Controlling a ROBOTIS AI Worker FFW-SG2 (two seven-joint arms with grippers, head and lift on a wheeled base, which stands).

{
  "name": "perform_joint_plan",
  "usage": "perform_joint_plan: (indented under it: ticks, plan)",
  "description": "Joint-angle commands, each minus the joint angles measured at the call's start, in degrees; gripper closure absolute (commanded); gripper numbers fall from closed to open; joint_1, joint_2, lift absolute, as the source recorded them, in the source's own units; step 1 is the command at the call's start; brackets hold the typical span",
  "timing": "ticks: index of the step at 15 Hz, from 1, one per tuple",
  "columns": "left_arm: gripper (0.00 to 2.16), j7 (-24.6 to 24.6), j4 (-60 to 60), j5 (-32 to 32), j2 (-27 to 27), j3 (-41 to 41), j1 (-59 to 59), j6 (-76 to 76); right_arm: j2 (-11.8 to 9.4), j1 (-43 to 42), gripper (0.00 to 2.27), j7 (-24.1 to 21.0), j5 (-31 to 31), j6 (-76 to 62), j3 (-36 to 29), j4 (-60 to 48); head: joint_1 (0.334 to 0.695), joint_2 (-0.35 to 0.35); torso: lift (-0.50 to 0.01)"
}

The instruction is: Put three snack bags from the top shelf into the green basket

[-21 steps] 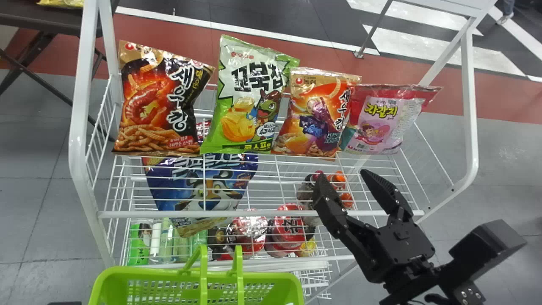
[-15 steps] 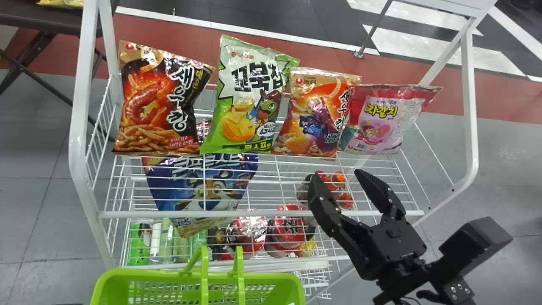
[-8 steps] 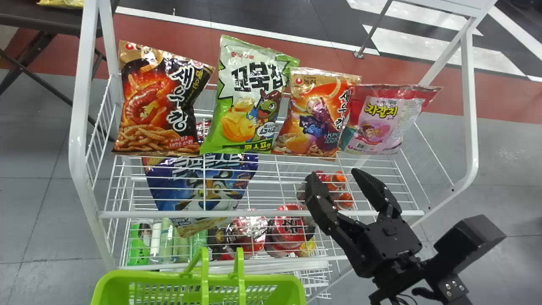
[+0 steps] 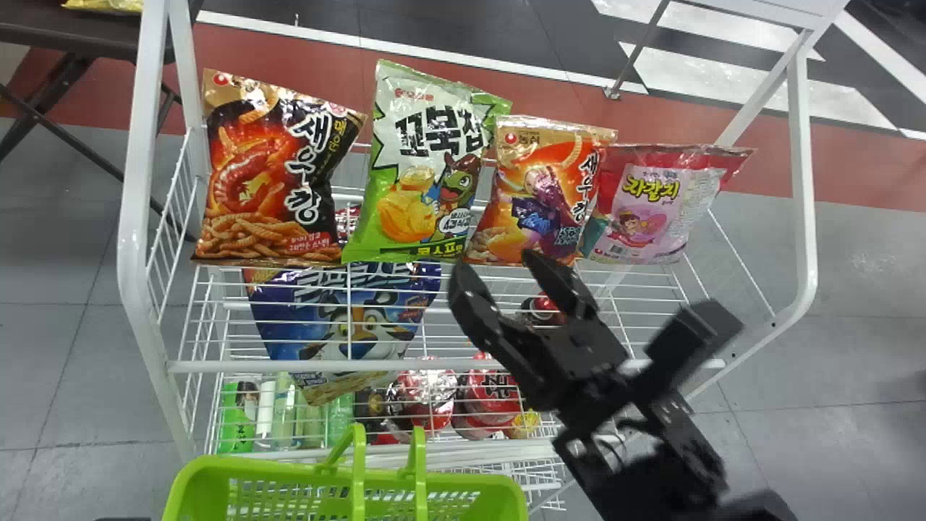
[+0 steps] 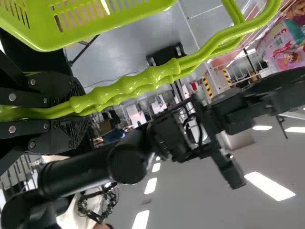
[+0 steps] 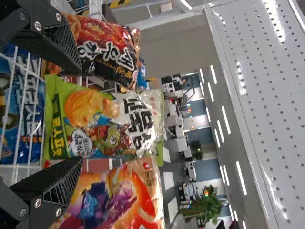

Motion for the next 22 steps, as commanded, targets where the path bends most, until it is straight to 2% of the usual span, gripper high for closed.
perform_joint_plan:
  ticks: [1, 5, 9, 14, 15, 16, 17, 18, 19, 22]
  plan:
    - [1.57, 0.26, -0.22, -0.09, 0.1, -0.13, 0.0, 0.05, 0.21, -10.01, 0.17, 1.86, 0.71, 5.84, 3.62, 5.94, 0.695, -0.35, -0.046]
    - [1.58, 1.05, -0.22, -0.35, 0.1, -0.48, 0.09, 0.05, 1.71, -23.98, 0.17, 3.79, 1.67, 6.36, 9.77, 17.45, 0.695, -0.336, -0.046]
    - [1.58, 1.49, -0.75, -0.62, 0.1, -0.57, 0.62, -0.13, 4.96, -32.95, 0.17, 4.76, 1.67, 6.36, 13.46, 27.03, 0.695, -0.214, -0.046]
    - [1.58, 1.31, -0.83, -0.62, 0.1, -0.57, 0.88, -0.83, 8.21, -36.9, 0.19, 6.78, 4.4, 12.87, 16.36, 30.55, 0.695, -0.124, -0.046]
    - [1.58, 1.23, -0.83, -0.62, 0.1, -0.57, 0.97, -1.01, 8.74, -37.34, 0.33, 7.31, 5.28, 14.45, 16.62, 30.72, 0.695, -0.093, -0.046]
    - [1.58, 1.14, -0.83, -0.62, 0.1, -0.48, 0.97, -1.18, 8.74, -37.87, 0.86, 8.01, 5.63, 17.79, 16.98, 30.64, 0.695, -0.079, -0.046]
    - [1.58, 1.05, -0.75, -0.62, 0.1, -0.48, 0.97, -1.18, 8.65, -37.69, 1.63, 8.1, 6.24, 18.32, 16.98, 30.02, 0.695, -0.066, -0.046]
    - [1.58, 1.05, -0.83, -0.62, 0.1, -0.48, 1.06, -1.36, 8.3, -37.34, 2.04, 8.1, 6.16, 19.9, 16.98, 28.88, 0.695, -0.057, -0.046]
    - [1.58, 1.05, -0.75, -0.62, 0.1, -0.48, 1.15, -1.53, 8.12, -36.82, 2.2, 8.19, 6.07, 20.78, 16.8, 27.3, 0.695, -0.05, -0.046]
    - [1.57, 0.96, -0.83, -0.62, 0.1, -0.48, 1.15, -1.53, 7.77, -34.09, 2.24, 9.86, 5.1, 24.82, 15.39, 20.35, 0.695, -0.047, -0.046]
